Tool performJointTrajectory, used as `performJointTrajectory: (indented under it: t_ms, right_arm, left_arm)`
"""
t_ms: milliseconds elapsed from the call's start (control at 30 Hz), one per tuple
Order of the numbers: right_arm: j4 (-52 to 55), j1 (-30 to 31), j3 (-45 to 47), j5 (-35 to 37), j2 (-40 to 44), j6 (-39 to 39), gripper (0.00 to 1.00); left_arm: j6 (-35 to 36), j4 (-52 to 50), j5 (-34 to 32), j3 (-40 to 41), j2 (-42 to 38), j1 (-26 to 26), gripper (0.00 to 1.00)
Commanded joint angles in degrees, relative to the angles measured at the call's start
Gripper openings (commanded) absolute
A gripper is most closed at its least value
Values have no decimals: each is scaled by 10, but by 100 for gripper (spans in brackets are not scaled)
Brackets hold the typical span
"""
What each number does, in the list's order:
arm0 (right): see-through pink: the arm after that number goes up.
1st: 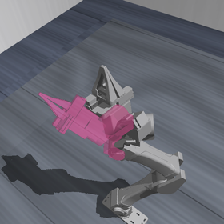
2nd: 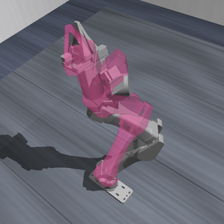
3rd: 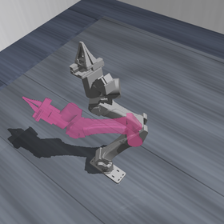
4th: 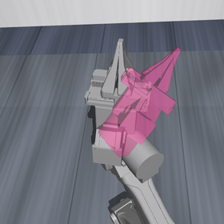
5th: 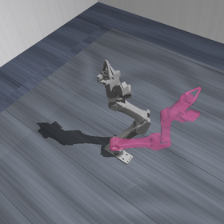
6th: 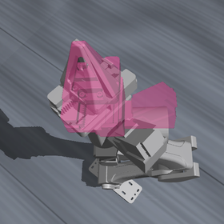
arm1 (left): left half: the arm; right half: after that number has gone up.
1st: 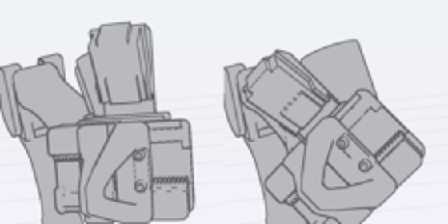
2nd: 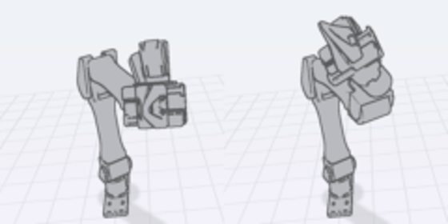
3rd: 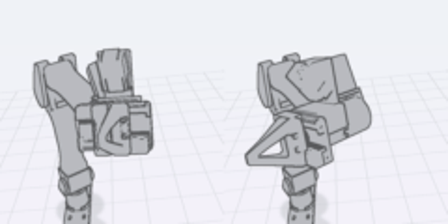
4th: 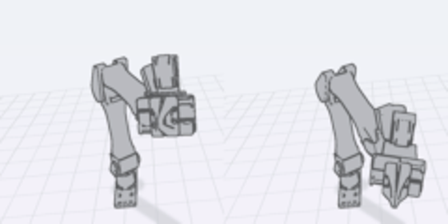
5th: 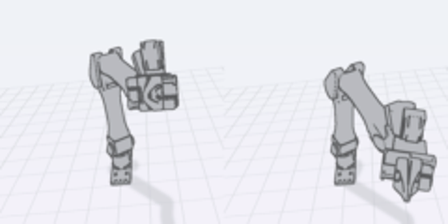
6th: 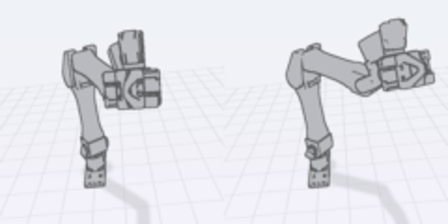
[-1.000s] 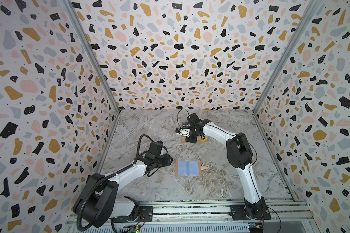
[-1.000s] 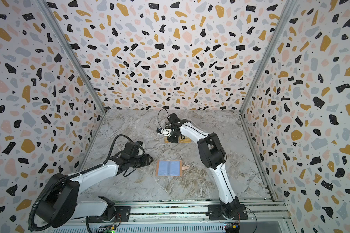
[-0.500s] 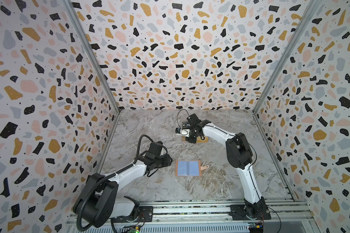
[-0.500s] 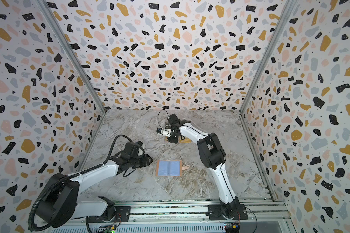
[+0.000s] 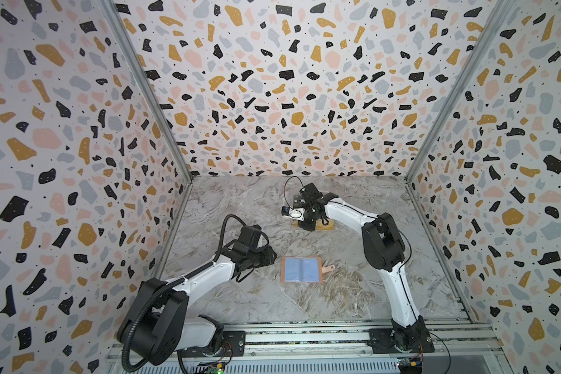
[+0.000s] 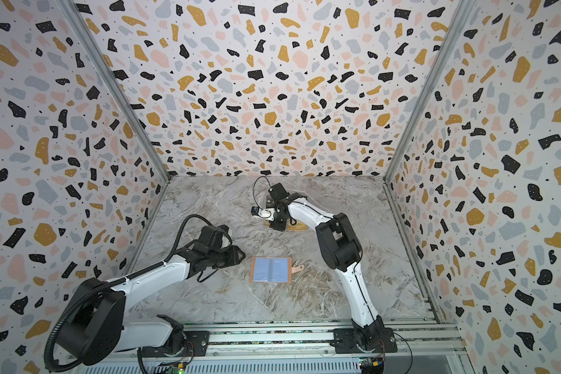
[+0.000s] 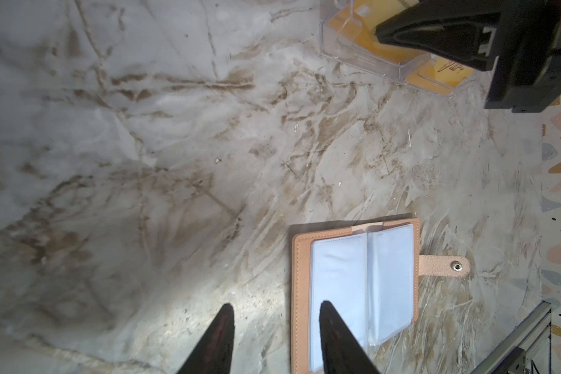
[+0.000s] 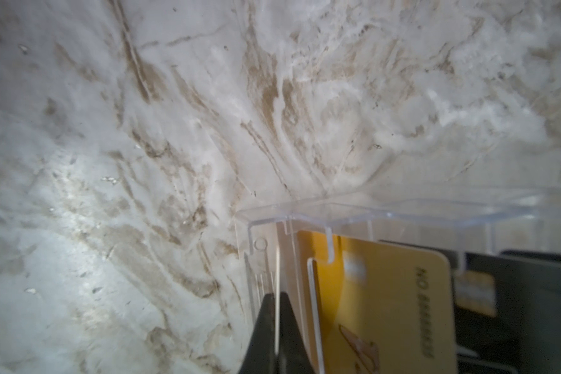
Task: Insert credit cards into a card holder
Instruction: Pick up the credit card from the storage box.
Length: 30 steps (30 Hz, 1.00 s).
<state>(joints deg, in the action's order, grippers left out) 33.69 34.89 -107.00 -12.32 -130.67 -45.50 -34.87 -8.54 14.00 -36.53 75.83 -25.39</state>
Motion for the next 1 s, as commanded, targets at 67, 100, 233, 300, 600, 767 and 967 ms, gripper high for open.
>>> performJointTrajectory:
  t_ms: [67,100,233,300,600,767,967]
  right_arm:
    - [20,3,-14,-11,52,-3,0]
    - [18,2,-13,-10,55,-2,0]
    - [10,3,-13,-16,61,-2,0]
    - [12,6,-13,-17,67,-2,0]
    - [5,10,8,-39,113,36,0]
    - [-49,19,63,-48,165,106,0]
    - [-175,41,176,-131,260,250,0]
  left_arm:
    - [9,-8,-5,-13,-8,3,46]
    - [9,-9,-4,-12,-8,3,46]
    - [8,-8,0,-16,-3,3,46]
    - [9,-13,3,-22,-1,3,46]
    - [13,-25,-5,-31,-16,3,46]
    - [23,-38,-19,-43,-19,3,45]
    - [35,-64,-64,-84,-25,3,44]
